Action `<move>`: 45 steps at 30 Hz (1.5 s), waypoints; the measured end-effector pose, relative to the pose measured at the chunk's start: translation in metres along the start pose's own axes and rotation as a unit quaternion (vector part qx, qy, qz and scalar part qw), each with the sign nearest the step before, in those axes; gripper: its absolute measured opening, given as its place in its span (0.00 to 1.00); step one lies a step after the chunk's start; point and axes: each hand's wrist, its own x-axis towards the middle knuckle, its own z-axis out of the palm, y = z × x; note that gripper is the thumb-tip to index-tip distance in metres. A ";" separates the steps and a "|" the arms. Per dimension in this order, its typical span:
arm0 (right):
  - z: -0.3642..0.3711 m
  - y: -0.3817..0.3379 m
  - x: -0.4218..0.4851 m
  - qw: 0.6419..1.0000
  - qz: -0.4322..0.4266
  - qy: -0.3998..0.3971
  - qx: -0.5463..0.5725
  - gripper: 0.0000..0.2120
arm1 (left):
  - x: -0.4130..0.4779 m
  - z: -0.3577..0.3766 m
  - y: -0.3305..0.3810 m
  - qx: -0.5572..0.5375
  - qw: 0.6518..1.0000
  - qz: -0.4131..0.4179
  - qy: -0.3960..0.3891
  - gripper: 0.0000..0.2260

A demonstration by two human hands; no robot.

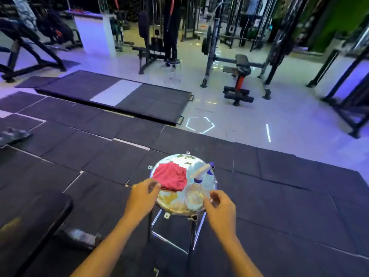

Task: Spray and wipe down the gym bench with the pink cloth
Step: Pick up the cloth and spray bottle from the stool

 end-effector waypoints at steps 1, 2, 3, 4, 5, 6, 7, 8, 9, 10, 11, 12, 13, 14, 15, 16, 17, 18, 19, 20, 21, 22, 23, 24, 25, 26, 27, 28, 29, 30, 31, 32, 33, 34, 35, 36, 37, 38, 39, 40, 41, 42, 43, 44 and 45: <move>-0.001 0.003 0.007 1.000 0.018 -0.002 0.009 0.14 | 0.008 0.006 -0.001 -0.010 1.000 -0.013 -0.002 0.04; -0.001 0.007 0.014 0.999 0.033 -0.007 0.011 0.19 | 0.014 0.009 0.000 -0.014 0.999 -0.034 0.001 0.04; 0.001 0.012 0.020 0.999 0.034 -0.015 0.015 0.24 | 0.021 0.014 -0.002 -0.009 0.999 -0.048 -0.003 0.04; 0.002 0.013 0.025 0.999 0.039 -0.028 0.018 0.29 | 0.026 0.016 -0.002 0.006 0.998 -0.069 -0.012 0.04; 0.008 0.016 0.031 0.999 0.035 -0.038 0.015 0.34 | 0.033 0.020 -0.006 0.014 0.996 -0.082 -0.020 0.04; 0.014 0.016 0.036 0.998 0.030 -0.049 0.016 0.39 | 0.040 0.023 -0.008 0.024 0.994 -0.099 -0.029 0.05; 0.022 0.016 0.041 0.998 0.024 -0.049 0.019 0.43 | 0.048 0.026 -0.013 0.028 0.993 -0.112 -0.034 0.05; 0.029 0.013 0.045 0.999 0.019 -0.045 0.024 0.46 | 0.057 0.028 -0.017 0.033 0.991 -0.123 -0.043 0.06; 0.038 0.012 0.049 0.999 0.019 -0.032 0.025 0.48 | 0.067 0.032 -0.023 0.037 0.989 -0.134 -0.050 0.08; 0.045 0.010 0.053 0.999 0.022 -0.020 0.023 0.50 | 0.077 0.035 -0.028 0.042 0.987 -0.142 -0.061 0.10; 0.052 0.010 0.057 0.999 0.026 -0.011 0.021 0.51 | 0.086 0.039 -0.033 0.049 0.985 -0.146 -0.074 0.12; 0.058 0.011 0.060 0.999 0.036 -0.008 0.021 0.52 | 0.095 0.043 -0.037 0.059 0.983 -0.148 -0.090 0.14; 0.064 0.012 0.063 0.999 0.047 -0.006 0.021 0.52 | 0.105 0.048 -0.041 0.070 0.981 -0.150 -0.105 0.16; 0.069 0.013 0.066 0.998 0.059 -0.005 0.018 0.51 | 0.114 0.052 -0.044 0.081 0.977 -0.155 -0.121 0.18; 0.073 0.014 0.068 0.997 0.070 0.001 0.016 0.51 | 0.123 0.056 -0.047 0.091 0.974 -0.160 -0.134 0.19; 0.077 0.014 0.070 0.997 0.075 0.009 0.016 0.50 | 0.131 0.060 -0.050 0.100 0.970 -0.165 -0.147 0.19; 0.079 0.016 0.071 0.997 0.077 0.021 0.014 0.49 | 0.137 0.063 -0.052 0.106 0.967 -0.169 -0.160 0.20; 0.082 0.017 0.074 0.996 0.078 0.032 0.010 0.48 | 0.143 0.068 -0.054 0.109 0.963 -0.174 -0.176 0.21; 0.084 0.019 0.076 0.996 0.078 0.041 0.008 0.47 | 0.149 0.073 -0.057 0.106 0.959 -0.182 -0.188 0.23; 0.085 0.020 0.078 0.996 0.078 0.050 0.007 0.46 | 0.153 0.077 -0.059 0.100 0.956 -0.192 -0.195 0.24; 0.088 0.020 0.082 0.995 0.081 0.062 0.008 0.44 | 0.159 0.082 -0.062 0.091 0.953 -0.208 -0.198 0.25; 0.090 0.021 0.085 0.994 0.084 0.074 0.009 0.42 | 0.165 0.085 -0.065 0.079 0.949 -0.232 -0.199 0.26; 0.094 0.021 0.089 0.992 0.089 0.085 0.014 0.40 | 0.171 0.087 -0.067 0.069 0.943 -0.259 -0.198 0.26; 0.097 0.019 0.091 0.991 0.097 0.092 0.019 0.39 | 0.176 0.089 -0.068 0.061 0.936 -0.283 -0.200 0.25; 0.099 0.017 0.094 0.990 0.101 0.098 0.024 0.37 | 0.181 0.091 -0.070 0.054 0.930 -0.301 -0.204 0.25; 0.101 0.015 0.095 0.989 0.099 0.104 0.025 0.36 | 0.184 0.093 -0.071 0.047 0.925 -0.313 -0.211 0.24; 0.102 0.014 0.096 0.989 0.090 0.112 0.024 0.34 | 0.186 0.095 -0.069 0.040 0.920 -0.320 -0.221 0.23; 0.102 0.012 0.098 0.989 0.084 0.119 0.025 0.33 | 0.188 0.096 -0.066 0.028 0.917 -0.323 -0.232 0.21; 0.102 0.011 0.100 0.988 0.087 0.121 0.033 0.31 | 0.188 0.096 -0.062 -0.002 0.915 -0.324 -0.241 0.16; 0.102 0.010 0.102 0.988 0.093 0.117 0.043 0.30 | 0.187 0.096 -0.057 -0.051 0.911 -0.326 -0.248 0.11; 0.101 0.009 0.103 0.988 0.094 0.112 0.050 0.29 | 0.185 0.095 -0.054 -0.107 0.904 -0.326 -0.254 0.07; 0.100 0.007 0.103 0.989 0.089 0.110 0.051 0.28 | 0.182 0.093 -0.050 -0.154 0.895 -0.327 -0.261 0.06; 0.100 0.005 0.103 0.989 0.085 0.109 0.053 0.28 | 0.180 0.090 -0.048 -0.194 0.883 -0.331 -0.270 0.06; 0.099 0.003 0.104 0.989 0.084 0.106 0.059 0.28 | 0.178 0.088 -0.045 -0.230 0.871 -0.335 -0.278 0.08; 0.098 0.002 0.104 0.989 0.083 0.103 0.064 0.26 | 0.176 0.085 -0.043 -0.258 0.861 -0.339 -0.276 0.11; 0.098 0.001 0.103 0.989 0.080 0.101 0.066 0.25 | 0.174 0.081 -0.041 -0.284 0.854 -0.348 -0.264 0.14; 0.096 0.000 0.101 0.990 0.075 0.096 0.067 0.25 | 0.171 0.076 -0.039 -0.309 0.847 -0.358 -0.242 0.14; 0.095 -0.002 0.099 0.992 0.066 0.083 0.068 0.26 | 0.167 0.071 -0.038 -0.336 0.841 -0.367 -0.215 0.14; 0.095 -0.004 0.098 0.994 0.057 0.064 0.071 0.27 | 0.163 0.064 -0.036 -0.359 0.836 -0.370 -0.187 0.12; 0.096 -0.007 0.096 0.995 0.051 0.040 0.077 0.27 | 0.158 0.055 -0.036 -0.379 0.833 -0.370 -0.162 0.11; 0.097 -0.011 0.093 0.995 0.045 0.013 0.089 0.25 | 0.150 0.046 -0.037 -0.394 0.831 -0.367 -0.139 0.12; 0.099 -0.016 0.089 0.994 0.037 -0.019 0.102 0.24 | 0.141 0.035 -0.040 -0.408 0.831 -0.361 -0.116 0.13; 0.102 -0.021 0.085 0.992 0.023 -0.057 0.114 0.25 | 0.131 0.024 -0.043 -0.418 0.832 -0.354 -0.094 0.13; 0.106 -0.025 0.080 0.988 0.006 -0.096 0.123 0.27 | 0.119 0.013 -0.048 -0.424 0.832 -0.350 -0.070 0.13; 0.111 -0.030 0.075 0.982 -0.013 -0.136 0.131 0.30 | 0.106 0.001 -0.054 -0.430 0.831 -0.351 -0.043 0.12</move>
